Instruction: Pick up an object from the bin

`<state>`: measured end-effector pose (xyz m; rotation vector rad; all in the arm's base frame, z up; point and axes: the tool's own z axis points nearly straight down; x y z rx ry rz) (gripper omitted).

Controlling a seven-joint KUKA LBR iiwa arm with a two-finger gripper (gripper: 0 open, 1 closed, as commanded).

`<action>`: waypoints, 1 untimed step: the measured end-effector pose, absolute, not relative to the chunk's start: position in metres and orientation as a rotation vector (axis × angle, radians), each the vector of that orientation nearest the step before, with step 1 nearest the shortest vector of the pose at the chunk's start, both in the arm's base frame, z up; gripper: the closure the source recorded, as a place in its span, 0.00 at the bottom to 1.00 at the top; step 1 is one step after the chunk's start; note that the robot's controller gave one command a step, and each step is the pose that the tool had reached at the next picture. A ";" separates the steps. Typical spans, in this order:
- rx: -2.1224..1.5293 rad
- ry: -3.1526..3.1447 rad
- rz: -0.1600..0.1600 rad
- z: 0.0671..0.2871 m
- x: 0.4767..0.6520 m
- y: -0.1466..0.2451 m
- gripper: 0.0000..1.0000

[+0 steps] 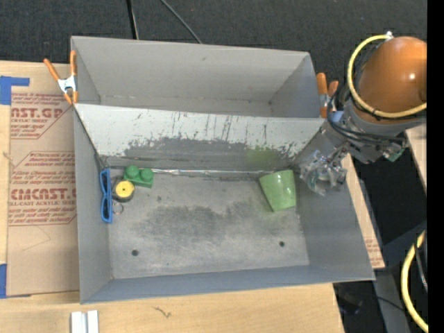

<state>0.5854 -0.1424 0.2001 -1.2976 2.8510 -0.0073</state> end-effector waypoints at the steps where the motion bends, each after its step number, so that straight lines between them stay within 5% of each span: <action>1: -1.245 2.890 0.011 0.160 0.509 -0.105 1.00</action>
Offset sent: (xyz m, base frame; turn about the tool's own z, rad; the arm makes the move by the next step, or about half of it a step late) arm -0.0733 0.0335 -0.0378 0.0423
